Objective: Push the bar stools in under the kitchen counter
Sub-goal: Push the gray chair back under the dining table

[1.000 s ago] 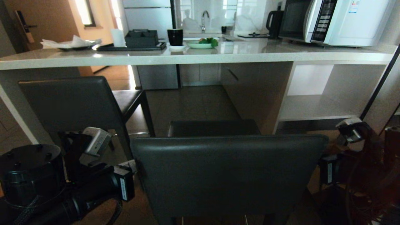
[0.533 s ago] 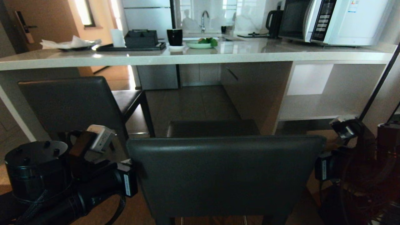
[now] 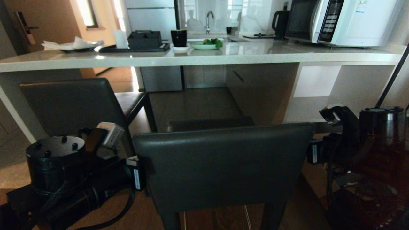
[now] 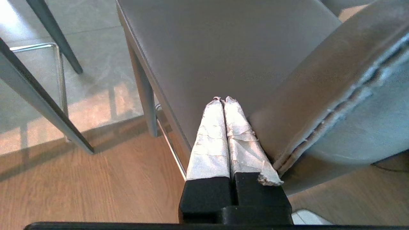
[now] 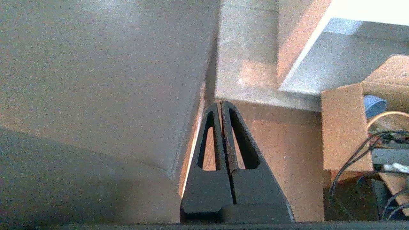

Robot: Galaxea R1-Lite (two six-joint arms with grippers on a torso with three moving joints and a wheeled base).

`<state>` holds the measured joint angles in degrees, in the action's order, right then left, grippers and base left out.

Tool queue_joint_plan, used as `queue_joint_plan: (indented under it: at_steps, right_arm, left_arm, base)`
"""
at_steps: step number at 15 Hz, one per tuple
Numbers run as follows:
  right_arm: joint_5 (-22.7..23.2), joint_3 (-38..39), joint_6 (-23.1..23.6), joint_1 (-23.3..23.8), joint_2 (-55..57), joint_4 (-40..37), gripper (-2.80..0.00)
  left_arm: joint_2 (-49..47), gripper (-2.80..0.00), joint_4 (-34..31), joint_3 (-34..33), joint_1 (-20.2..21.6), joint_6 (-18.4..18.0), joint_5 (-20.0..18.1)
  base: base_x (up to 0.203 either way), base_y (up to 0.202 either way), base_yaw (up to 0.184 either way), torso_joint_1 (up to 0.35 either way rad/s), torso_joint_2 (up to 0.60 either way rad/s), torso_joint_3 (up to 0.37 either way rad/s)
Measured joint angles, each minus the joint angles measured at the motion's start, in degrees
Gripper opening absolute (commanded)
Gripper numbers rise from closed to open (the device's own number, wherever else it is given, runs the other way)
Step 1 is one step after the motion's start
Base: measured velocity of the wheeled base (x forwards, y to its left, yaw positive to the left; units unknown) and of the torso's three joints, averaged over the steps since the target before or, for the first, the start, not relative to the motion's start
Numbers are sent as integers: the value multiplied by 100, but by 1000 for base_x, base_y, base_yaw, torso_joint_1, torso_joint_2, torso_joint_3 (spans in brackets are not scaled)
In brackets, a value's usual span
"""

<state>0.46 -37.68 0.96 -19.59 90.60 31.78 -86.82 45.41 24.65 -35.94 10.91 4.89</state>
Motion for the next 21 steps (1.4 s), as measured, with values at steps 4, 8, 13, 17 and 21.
queue_joint_plan:
  at_steps: [4, 8, 13, 17, 21]
  right_arm:
    - [-161, -545, -16, -2, 548, 98, -280]
    - [-169, -395, -85, -2, 796, 551, -280]
    - [-19, 23, -22, -59, 829, 969, -280]
    - [-62, -8, -17, -113, 840, 925, -280]
    - [-82, -16, -20, -119, 838, 900, -280]
  left_arm:
    - [-438, -280, 175, 281, -16, -5, 1]
    - [-711, -280, 155, 521, -20, -6, -7]
    - [-1006, -280, -349, 1113, 427, -158, -151]
    - [-1190, -280, -686, 1662, 832, -406, -164]
    - [-1380, -280, -657, 1864, 1063, -417, -134]
  base:
    - [0, 0, 0, 0, 0, 0]
    - [0, 0, 0, 0, 0, 0]
    - [0, 0, 0, 0, 0, 0]
    - [0, 0, 0, 0, 0, 0]
    - [0, 0, 0, 0, 0, 0]
